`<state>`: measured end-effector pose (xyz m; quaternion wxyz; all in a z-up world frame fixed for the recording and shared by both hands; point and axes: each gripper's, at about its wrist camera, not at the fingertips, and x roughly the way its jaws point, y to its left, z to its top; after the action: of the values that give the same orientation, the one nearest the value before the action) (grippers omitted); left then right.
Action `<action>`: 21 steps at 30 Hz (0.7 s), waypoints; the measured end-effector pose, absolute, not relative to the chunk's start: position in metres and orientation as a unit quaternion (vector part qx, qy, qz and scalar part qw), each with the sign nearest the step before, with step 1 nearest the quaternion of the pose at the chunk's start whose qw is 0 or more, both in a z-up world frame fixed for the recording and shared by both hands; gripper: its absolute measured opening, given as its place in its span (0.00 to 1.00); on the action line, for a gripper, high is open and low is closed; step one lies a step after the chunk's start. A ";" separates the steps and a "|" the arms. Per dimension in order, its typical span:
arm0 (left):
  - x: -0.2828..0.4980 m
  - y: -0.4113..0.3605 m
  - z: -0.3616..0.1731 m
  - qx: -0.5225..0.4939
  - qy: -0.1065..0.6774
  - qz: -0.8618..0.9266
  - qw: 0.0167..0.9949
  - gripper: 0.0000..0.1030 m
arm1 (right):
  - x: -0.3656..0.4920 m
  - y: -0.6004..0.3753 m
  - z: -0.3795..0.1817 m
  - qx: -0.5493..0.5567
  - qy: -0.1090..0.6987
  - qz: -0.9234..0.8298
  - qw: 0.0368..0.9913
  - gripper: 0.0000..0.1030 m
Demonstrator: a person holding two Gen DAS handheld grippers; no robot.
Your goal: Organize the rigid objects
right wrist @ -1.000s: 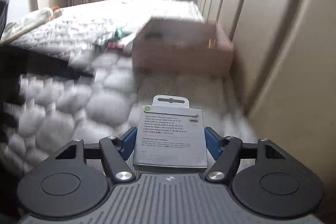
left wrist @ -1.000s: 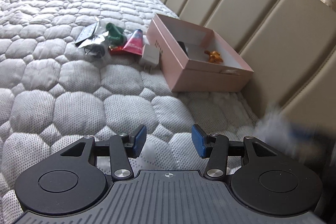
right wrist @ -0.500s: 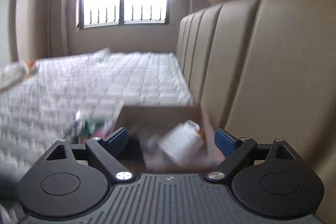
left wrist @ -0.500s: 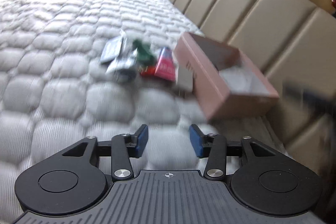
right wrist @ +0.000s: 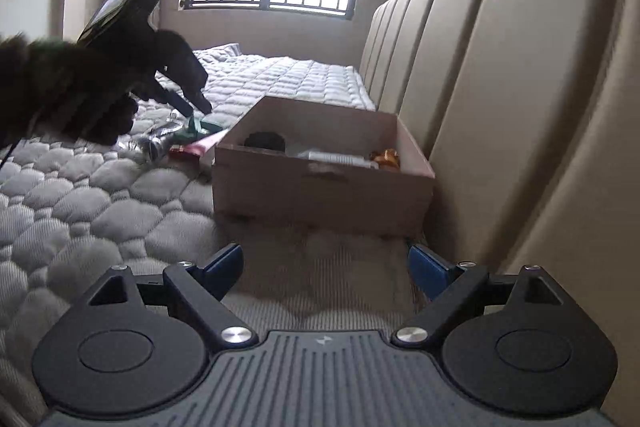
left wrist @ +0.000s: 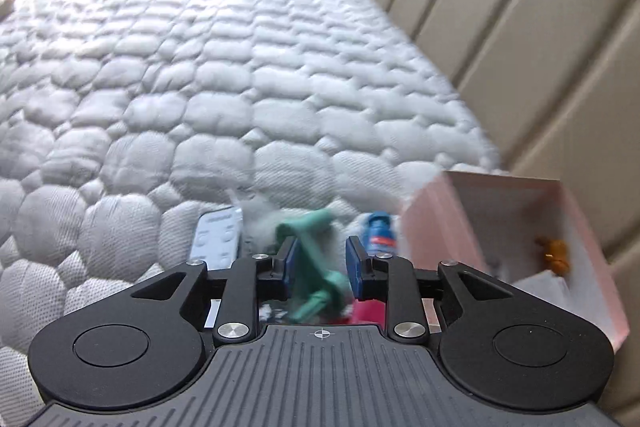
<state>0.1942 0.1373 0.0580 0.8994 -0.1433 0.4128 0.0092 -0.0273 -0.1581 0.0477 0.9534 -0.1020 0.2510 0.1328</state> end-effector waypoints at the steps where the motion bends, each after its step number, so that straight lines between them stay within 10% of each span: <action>1: 0.198 0.138 0.055 -0.145 0.418 0.013 0.897 0.27 | -0.027 -0.159 0.044 -0.099 0.255 0.134 0.952 0.88; 21: 0.187 0.122 0.039 -0.072 0.400 -0.012 0.913 0.18 | -0.023 -0.168 0.032 -0.058 0.275 0.135 0.950 0.88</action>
<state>0.1874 0.1219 0.0390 0.9135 -0.0723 0.4003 -0.0115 -0.0226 -0.1682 0.0317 0.9502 -0.0577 0.2752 0.1347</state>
